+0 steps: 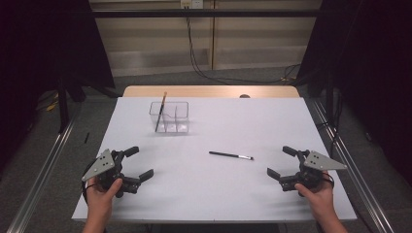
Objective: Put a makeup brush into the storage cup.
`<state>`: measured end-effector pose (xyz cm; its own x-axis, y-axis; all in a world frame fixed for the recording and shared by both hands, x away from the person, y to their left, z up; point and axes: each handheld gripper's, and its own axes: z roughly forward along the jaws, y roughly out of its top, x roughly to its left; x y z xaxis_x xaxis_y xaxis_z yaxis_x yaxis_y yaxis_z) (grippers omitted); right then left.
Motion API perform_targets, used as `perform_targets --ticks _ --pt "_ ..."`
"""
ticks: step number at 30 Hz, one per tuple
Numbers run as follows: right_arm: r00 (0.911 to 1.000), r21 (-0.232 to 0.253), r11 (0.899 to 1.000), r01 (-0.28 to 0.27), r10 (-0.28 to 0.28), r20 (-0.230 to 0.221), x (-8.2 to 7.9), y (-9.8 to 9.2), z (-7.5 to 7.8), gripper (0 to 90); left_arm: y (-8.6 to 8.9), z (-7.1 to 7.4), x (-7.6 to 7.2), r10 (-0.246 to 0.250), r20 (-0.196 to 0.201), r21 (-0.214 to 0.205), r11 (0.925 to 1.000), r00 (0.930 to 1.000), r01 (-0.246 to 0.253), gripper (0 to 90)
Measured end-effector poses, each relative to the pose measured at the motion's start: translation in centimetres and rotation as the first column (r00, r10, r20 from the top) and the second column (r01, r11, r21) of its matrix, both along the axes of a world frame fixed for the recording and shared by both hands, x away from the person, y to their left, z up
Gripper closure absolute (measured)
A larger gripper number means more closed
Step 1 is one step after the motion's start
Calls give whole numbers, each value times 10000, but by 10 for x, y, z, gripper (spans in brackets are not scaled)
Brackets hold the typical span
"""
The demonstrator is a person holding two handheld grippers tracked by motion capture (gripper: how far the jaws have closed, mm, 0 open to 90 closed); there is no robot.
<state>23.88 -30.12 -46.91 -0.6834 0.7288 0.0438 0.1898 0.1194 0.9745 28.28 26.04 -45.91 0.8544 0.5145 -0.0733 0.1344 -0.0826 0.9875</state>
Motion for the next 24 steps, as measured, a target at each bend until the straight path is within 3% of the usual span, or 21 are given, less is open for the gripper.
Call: perform_targets --ticks 3,9,16,24 --pt "10000 221 9997 73 -72 -35 1 -2 1 0 -1 -1 -1 -13 -21 58 10000 10000 13 3" --pt "9999 176 9997 148 -148 -15 3 -2 6 0 -2 -1 -1 -96 4 150 9998 10000 96 3" --pt "9996 543 9982 251 -259 132 20 4 17 0 -3 -1 -1 -157 -14 87 9998 9999 158 3" --pt "9990 840 9954 450 -445 -85 33 6 17 0 -4 -2 -1 -243 4 158 9996 9997 243 3"
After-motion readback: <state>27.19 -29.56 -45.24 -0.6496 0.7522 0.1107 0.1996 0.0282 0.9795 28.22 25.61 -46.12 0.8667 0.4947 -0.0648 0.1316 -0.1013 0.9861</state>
